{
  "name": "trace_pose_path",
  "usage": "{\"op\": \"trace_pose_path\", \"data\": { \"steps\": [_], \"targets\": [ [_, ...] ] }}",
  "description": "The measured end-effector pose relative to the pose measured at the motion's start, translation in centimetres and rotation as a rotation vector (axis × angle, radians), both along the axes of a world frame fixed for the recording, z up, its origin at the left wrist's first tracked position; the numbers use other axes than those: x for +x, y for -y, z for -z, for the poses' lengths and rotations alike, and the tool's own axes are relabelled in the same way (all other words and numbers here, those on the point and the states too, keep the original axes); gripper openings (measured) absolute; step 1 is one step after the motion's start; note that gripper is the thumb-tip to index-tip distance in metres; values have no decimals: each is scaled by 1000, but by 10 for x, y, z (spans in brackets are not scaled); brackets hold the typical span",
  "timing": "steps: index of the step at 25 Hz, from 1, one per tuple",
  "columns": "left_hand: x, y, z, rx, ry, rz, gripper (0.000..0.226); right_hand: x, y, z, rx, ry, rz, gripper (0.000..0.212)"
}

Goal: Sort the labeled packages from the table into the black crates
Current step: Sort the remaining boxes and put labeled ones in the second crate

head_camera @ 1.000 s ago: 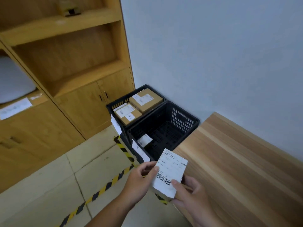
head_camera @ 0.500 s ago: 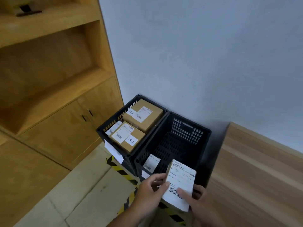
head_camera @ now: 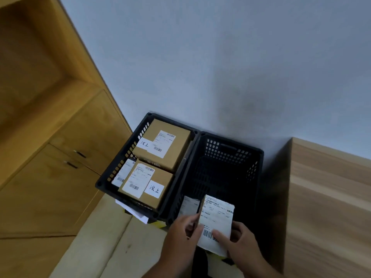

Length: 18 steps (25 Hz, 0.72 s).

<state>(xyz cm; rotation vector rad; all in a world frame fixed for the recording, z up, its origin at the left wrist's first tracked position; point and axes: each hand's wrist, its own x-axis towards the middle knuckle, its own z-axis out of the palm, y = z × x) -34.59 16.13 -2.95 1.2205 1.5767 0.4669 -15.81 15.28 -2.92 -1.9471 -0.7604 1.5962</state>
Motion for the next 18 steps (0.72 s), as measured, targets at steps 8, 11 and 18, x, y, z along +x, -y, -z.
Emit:
{"op": "trace_pose_path", "data": {
  "steps": [8,11,18],
  "targets": [
    [-3,-74,168,-227,-231,147,59,-46,-70,218,-118,8,42,70],
    [5,-81,211,-310,-338,229,77,-59,-75,276,-176,-40,52,66],
    [-4,-81,238,-180,-338,254,72,-77,-90,323,-200,37,38,63]
  ]
}}
